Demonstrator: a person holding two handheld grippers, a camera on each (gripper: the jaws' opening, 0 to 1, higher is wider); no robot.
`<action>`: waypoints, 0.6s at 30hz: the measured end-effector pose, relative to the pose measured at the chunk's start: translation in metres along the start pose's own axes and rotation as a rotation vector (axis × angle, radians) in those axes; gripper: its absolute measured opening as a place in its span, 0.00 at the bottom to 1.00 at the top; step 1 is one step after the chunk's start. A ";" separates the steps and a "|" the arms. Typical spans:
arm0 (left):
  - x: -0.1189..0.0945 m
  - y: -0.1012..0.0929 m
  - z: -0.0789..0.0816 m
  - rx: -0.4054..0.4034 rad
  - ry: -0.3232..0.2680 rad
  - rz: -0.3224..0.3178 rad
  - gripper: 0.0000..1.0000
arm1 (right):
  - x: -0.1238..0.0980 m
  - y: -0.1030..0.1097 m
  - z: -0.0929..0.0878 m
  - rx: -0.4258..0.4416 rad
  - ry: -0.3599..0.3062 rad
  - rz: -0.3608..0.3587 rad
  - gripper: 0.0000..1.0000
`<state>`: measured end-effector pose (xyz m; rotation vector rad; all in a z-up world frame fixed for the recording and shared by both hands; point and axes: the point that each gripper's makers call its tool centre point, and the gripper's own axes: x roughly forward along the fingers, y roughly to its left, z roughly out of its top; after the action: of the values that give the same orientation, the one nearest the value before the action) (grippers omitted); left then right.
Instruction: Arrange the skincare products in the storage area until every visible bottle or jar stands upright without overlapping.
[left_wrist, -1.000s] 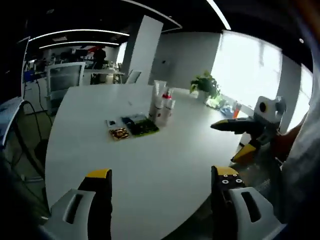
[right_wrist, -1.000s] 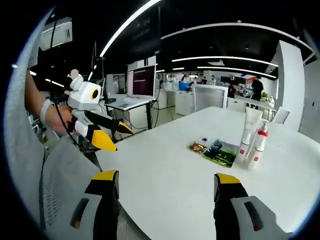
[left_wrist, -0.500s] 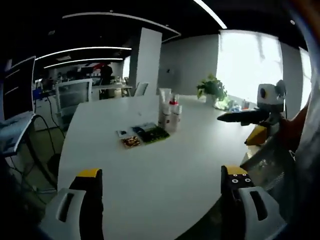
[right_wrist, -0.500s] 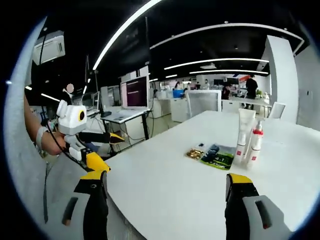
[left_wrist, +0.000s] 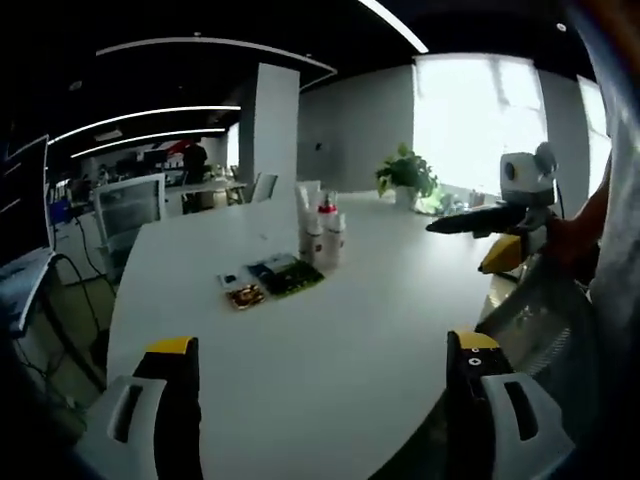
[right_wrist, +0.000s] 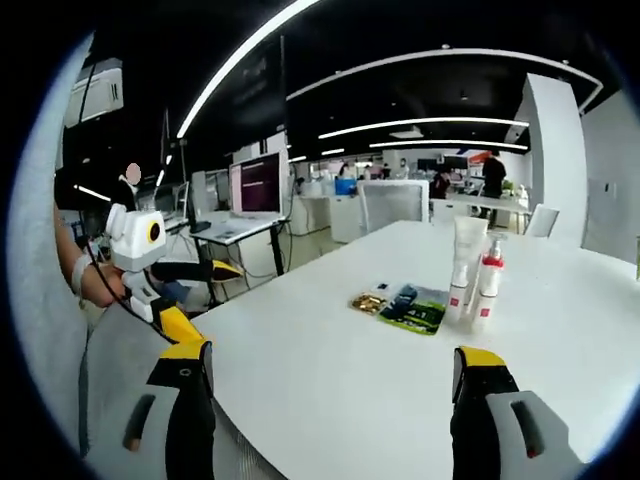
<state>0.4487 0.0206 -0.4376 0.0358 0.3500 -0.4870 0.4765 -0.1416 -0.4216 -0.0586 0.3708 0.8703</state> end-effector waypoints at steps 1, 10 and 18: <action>0.000 0.001 -0.002 -0.004 0.005 0.004 0.99 | 0.001 -0.001 -0.003 0.002 0.015 -0.005 0.99; 0.001 0.001 -0.012 -0.006 0.051 0.008 0.98 | 0.008 0.020 -0.012 -0.086 0.064 0.056 0.99; 0.000 0.006 -0.014 -0.001 0.051 0.030 0.97 | 0.009 0.020 -0.016 -0.073 0.082 0.071 0.99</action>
<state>0.4469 0.0280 -0.4506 0.0525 0.3994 -0.4573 0.4617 -0.1252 -0.4377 -0.1499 0.4200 0.9538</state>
